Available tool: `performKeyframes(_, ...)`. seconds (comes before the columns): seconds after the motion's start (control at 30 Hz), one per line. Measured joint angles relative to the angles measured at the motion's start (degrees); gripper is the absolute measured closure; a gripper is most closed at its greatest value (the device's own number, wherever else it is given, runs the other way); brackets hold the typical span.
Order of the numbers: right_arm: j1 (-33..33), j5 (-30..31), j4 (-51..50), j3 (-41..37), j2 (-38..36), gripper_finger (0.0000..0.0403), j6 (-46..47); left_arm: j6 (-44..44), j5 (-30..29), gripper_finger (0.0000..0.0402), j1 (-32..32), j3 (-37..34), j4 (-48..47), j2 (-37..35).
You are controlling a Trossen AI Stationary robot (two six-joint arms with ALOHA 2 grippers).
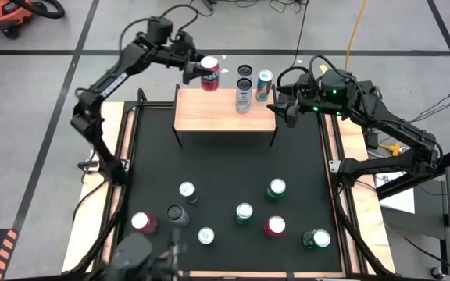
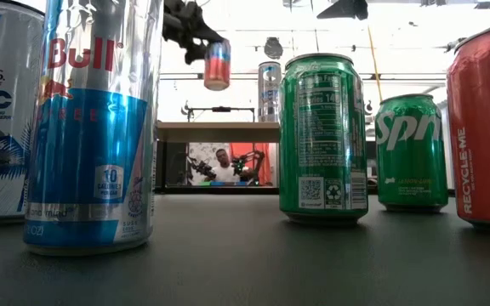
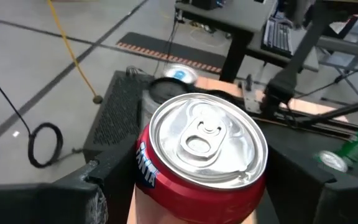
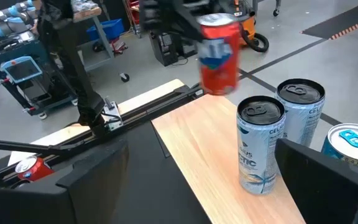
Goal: Place canned beverage on shelf
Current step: Put the top center orange soda can on the shelf
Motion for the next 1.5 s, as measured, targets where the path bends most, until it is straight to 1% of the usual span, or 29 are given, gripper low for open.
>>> performKeyframes(0.07, 0.0, 0.01, 0.01, 0.0, 0.0, 0.0022, -0.51, -0.02, -0.42, 0.0124, -0.59, -0.22, -3.37, -2.1)
performKeyframes(0.13, 0.0, -0.01, 0.05, 0.0, 0.0, 0.0022, -0.65, 0.0, -1.82, 0.0124, -1.35, -2.06, -5.45, -4.7)
performKeyframes(0.2, 0.0, -0.01, 0.31, 0.0, 0.0, 0.0022, -0.75, -0.26, -2.56, 0.0124, -2.42, -5.92, -6.16, -8.39)
performKeyframes(0.33, 0.01, -0.14, 1.33, 0.0, 0.0, 0.0022, -0.69, -4.85, -5.39, 0.0124, -4.34, -16.95, -1.16, -18.09)
performKeyframes(0.4, 0.0, -0.14, 1.82, 0.0, 0.02, 0.0022, -0.65, -8.9, -8.19, 0.0124, -5.35, -23.73, 5.39, -23.26)
performKeyframes(0.5, 0.0, -0.16, 2.12, 0.0, 0.02, 0.0022, -0.72, -13.56, -14.17, 0.0124, -7.4, -32.97, 21.49, -29.31)
performKeyframes(0.6, 0.0, -0.18, 2.16, 0.0, 0.02, 0.0022, -0.73, -14.4, -19.47, 0.0124, -8.83, -39.52, 34.75, -31.44)
performKeyframes(0.67, 0.0, -0.35, 2.16, 0.0, 0.02, 0.0022, -0.73, -12.98, -20.7, 0.0124, -8.94, -41.89, 39.21, -30.77)
performKeyframes(0.8, 0.0, -1.53, 2.16, 0.0, 0.02, 0.0022, -0.55, -10.1, -20.93, 0.0124, -8.41, -42.19, 41.24, -26.85)
performKeyframes(1.13, 0.02, -1.56, 2.14, 0.0, 0.02, 0.0022, 0.56, -10.48, -10.63, 0.0124, -5.89, -39.7, 49.17, -15.33)
performKeyframes(1.3, 0.02, -1.54, 1.57, 0.0, 0.03, 0.0022, 0.54, -10.49, -8.16, 0.0124, -3.59, -38.33, 47.93, -10.76)
performKeyframes(1.37, 0.02, -1.52, 1.19, 0.0, 0.04, 0.0022, 0.54, -10.47, -7.99, 0.0124, -3.03, -37.06, 48.02, -9.58)
performKeyframes(1.5, 0.0, -1.5, 1.05, 0.0, 0.07, 0.0022, 0.33, -10.5, -5.57, 0.0124, -2.59, -33.89, 48.4, -7.09)
